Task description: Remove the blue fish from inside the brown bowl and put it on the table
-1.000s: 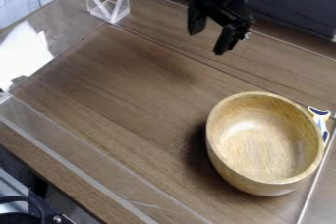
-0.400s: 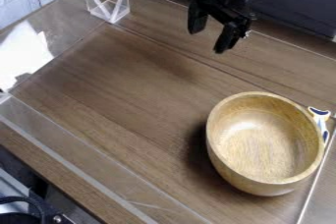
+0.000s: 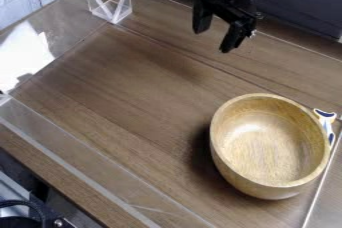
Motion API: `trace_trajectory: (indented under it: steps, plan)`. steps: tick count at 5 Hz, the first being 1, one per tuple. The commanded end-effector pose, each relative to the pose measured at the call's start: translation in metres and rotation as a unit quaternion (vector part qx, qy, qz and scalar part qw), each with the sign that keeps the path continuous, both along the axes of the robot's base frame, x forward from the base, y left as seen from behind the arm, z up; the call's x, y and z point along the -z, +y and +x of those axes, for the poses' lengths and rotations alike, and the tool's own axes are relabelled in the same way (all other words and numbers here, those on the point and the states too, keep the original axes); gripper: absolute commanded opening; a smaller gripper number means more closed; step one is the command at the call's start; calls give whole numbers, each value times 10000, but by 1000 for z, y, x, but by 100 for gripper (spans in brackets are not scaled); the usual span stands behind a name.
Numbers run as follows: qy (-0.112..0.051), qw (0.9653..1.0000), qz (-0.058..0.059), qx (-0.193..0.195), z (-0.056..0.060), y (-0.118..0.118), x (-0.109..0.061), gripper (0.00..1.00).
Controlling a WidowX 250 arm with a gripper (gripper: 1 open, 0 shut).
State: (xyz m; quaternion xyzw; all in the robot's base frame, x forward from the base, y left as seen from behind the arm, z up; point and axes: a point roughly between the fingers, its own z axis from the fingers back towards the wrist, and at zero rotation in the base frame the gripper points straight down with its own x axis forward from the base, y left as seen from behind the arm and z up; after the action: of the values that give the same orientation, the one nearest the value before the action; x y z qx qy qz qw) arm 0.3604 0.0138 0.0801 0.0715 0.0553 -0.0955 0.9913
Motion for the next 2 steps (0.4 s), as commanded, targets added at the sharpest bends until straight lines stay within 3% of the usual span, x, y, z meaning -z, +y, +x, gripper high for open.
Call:
trace_trajectory:
  steps: [1,2]
  plan:
    - [-331,9991,13,-280,14,-5,-18,100]
    - [-297,9994,16,-188,16,-5,-16,100]
